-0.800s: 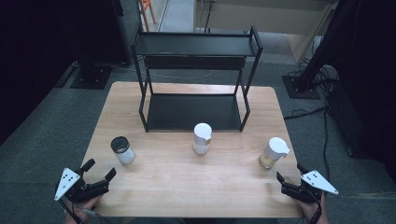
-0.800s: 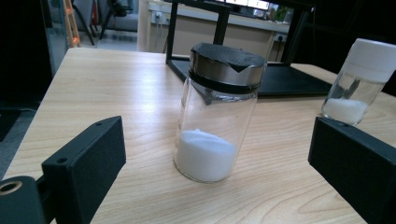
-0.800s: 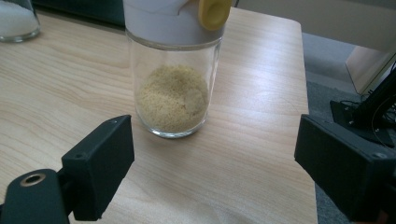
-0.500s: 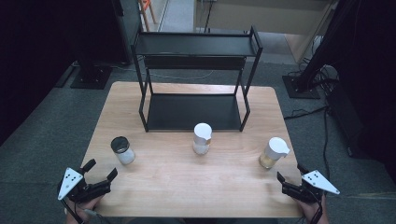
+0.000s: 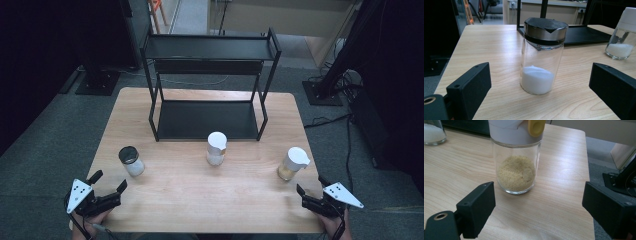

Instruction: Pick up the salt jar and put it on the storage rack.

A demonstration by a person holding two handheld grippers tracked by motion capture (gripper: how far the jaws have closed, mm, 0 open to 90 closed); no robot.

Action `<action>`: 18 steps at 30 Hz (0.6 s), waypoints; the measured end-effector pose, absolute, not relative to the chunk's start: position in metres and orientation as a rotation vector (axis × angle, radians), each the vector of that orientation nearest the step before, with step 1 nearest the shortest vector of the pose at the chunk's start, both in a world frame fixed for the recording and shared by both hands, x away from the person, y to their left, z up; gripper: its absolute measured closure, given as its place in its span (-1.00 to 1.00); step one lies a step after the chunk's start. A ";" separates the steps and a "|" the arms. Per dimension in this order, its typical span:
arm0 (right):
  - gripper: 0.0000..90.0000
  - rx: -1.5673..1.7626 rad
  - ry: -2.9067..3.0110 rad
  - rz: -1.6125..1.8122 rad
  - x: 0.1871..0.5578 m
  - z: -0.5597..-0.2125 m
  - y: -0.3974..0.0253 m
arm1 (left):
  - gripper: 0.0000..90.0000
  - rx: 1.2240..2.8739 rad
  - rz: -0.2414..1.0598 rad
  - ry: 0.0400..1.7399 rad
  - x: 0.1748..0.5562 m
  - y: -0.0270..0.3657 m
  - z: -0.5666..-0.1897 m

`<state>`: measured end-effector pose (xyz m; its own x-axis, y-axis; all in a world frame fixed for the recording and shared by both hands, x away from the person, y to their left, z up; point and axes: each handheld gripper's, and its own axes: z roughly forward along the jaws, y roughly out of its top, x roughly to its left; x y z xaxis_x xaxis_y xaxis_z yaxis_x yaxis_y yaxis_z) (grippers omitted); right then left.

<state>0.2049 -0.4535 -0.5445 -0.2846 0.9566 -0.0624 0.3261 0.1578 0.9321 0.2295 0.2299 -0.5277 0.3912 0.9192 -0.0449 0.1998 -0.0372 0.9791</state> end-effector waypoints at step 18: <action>-0.75 1.231 1.731 1.136 0.204 -0.545 -0.454 | -0.90 1.524 0.807 1.043 0.240 0.214 -0.516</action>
<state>0.2043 -0.4537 -0.5445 -0.2879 0.9558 -0.0605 0.3250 0.1570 0.9326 0.2396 0.2137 -0.5164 0.3879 0.9211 -0.0345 0.1982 -0.0468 0.9791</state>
